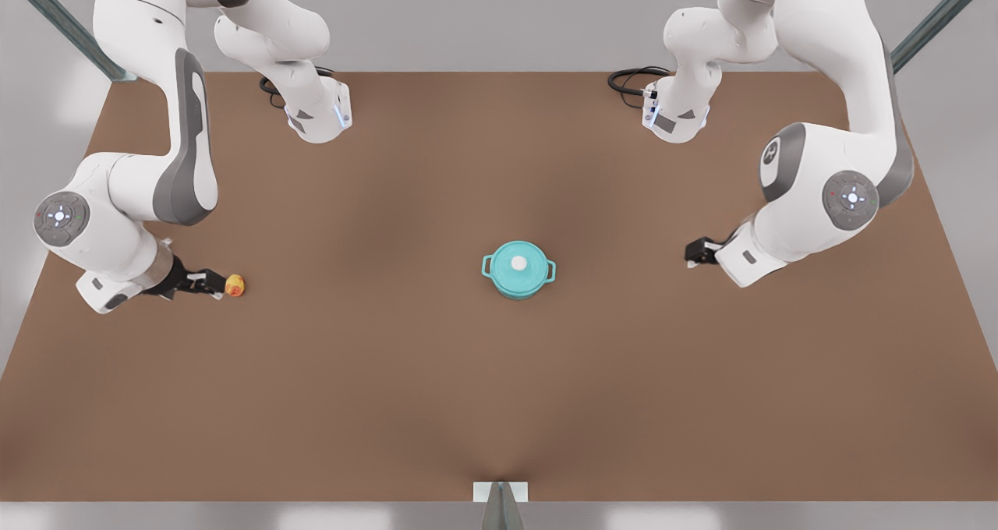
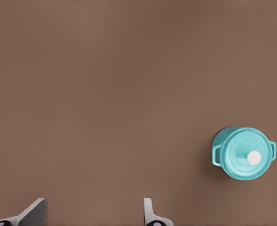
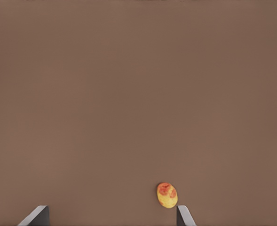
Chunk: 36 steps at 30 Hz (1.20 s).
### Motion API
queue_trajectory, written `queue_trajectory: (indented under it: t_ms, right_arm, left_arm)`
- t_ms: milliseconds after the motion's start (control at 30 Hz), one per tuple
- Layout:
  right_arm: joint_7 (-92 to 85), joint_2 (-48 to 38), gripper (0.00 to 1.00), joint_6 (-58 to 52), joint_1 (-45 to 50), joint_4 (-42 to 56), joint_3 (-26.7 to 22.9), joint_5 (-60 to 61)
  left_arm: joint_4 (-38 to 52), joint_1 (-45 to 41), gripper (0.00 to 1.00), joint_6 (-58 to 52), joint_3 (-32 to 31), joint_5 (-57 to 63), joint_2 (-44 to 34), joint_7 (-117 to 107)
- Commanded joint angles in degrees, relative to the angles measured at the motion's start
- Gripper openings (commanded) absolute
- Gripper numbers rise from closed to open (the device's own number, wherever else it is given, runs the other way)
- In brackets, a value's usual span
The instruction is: Open the pot lid and put the potato into the pot
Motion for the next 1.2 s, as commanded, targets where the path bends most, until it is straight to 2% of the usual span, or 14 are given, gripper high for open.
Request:
queue_trajectory:
  t_ms: [0,33,100,133,167,233,267,400,433,467,533,600,833,1167]
  right_arm:
    - [-2.5,-0.1,1.00,2.3,0.0,0.0,0.0,-0.1]
    - [-2.6,-0.1,1.00,2.3,0.0,0.0,0.0,-0.1]
    - [-2.8,0.6,1.00,1.4,0.6,0.1,0.3,-0.2]
    - [-2.4,0.6,1.00,1.0,2.7,0.2,0.4,-0.1]
    - [-2.7,0.6,1.00,0.4,3.8,0.3,0.5,-0.2]
    - [-9.2,1.7,1.00,-3.7,4.7,1.9,0.7,-2.8]
    - [-14.3,2.6,1.00,-3.3,4.3,1.9,0.5,-3.9]
    - [-20.0,2.1,1.00,-0.9,4.4,-0.5,0.3,-8.5]
    - [-20.0,0.3,1.00,-0.3,4.4,-2.5,0.3,-8.8]
    - [-20.0,-2.9,1.00,4.9,4.4,-8.2,0.3,-8.9]
    - [-20.0,-5.8,1.00,11.7,4.0,-15.3,0.2,-9.0]
    - [-19.1,-7.3,1.00,17.8,3.9,-22.1,-0.5,-9.5]
    - [-18.5,0.3,1.00,21.3,-2.5,-23.5,-1.2,-3.5]
    - [-19.4,2.4,1.00,35.0,-3.3,-32.2,-1.2,-3.7]
  left_arm:
    - [0.1,-0.1,1.00,1.9,-0.1,0.2,0.0,-2.7]
    - [0.9,-0.3,1.00,1.8,-0.6,-0.2,0.0,-2.6]
    - [0.9,-1.0,1.00,0.7,-6.9,2.3,-0.1,-6.5]
    - [1.1,-1.5,1.00,1.0,-15.0,3.0,0.1,-20.8]
    - [5.1,-4.6,1.00,0.8,-19.0,8.9,2.1,-27.3]
    - [15.3,-13.1,1.00,1.4,-19.4,9.5,12.3,-42.1]
    - [15.7,-18.1,1.00,4.0,-19.3,10.9,15.5,-48.3]
    - [17.1,-24.1,1.00,13.8,-19.2,19.0,24.7,-66.3]
    - [16.3,-24.0,1.00,13.7,-18.9,19.1,24.7,-66.3]
    - [12.6,-23.4,1.00,13.9,-18.8,20.1,24.7,-65.9]
    - [11.4,-22.9,1.00,14.2,-18.7,21.3,24.7,-66.2]
    - [3.1,-21.0,1.00,23.5,-18.7,20.5,22.6,-71.6]
    - [1.6,-19.7,1.00,26.8,-18.7,21.2,23.9,-73.2]
    - [-1.3,-19.4,1.00,30.7,-18.6,22.9,26.9,-73.2]
